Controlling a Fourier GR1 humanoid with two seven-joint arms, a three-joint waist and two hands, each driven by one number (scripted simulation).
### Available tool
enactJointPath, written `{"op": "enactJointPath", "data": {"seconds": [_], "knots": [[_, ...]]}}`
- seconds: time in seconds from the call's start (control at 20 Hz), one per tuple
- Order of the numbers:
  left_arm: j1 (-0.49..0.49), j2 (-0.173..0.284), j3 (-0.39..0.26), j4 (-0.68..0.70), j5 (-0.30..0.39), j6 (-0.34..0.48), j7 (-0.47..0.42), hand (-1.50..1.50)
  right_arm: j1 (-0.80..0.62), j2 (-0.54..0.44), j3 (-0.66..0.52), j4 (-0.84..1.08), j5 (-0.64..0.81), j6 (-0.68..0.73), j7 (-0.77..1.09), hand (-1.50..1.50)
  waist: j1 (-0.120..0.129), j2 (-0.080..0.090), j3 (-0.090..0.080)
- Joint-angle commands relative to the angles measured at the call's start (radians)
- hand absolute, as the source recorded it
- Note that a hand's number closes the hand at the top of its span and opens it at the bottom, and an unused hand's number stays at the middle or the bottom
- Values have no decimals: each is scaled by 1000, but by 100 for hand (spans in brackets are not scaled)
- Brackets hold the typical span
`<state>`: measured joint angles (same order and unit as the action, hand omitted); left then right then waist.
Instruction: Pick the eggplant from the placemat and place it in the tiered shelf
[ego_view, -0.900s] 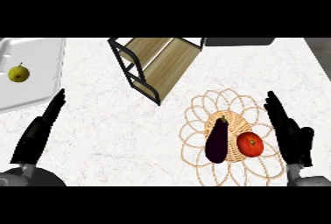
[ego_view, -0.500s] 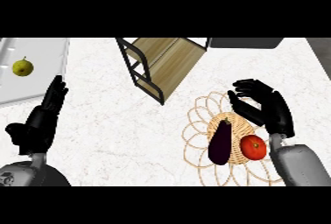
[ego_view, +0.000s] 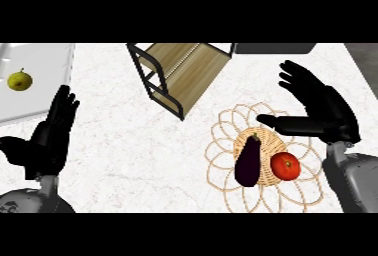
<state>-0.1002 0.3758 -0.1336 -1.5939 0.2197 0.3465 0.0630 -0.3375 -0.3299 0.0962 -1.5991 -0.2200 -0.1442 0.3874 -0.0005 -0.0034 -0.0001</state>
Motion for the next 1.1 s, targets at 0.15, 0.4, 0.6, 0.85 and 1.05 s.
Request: {"op": "enactJointPath", "data": {"seconds": [0.15,0.4,0.6,0.85,1.05], "knots": [[35,-15,-12,-6,-7,-7,-8,0,-125,-203,134,-130,-11,249,321,-150,5,-2,-4],[23,1,-5,-35,-9,-11,16,0,-262,-306,282,-142,90,378,521,-150,24,-2,-5],[9,-19,-20,-30,-22,-6,11,0,-419,-242,413,-100,156,423,723,-150,34,3,-5],[-64,-16,-2,-27,-37,15,88,0,-493,-169,458,-19,162,448,831,-150,10,3,-1],[23,-28,-5,-42,-34,-9,16,0,-457,-122,582,36,246,425,824,-150,15,3,-2]]}}
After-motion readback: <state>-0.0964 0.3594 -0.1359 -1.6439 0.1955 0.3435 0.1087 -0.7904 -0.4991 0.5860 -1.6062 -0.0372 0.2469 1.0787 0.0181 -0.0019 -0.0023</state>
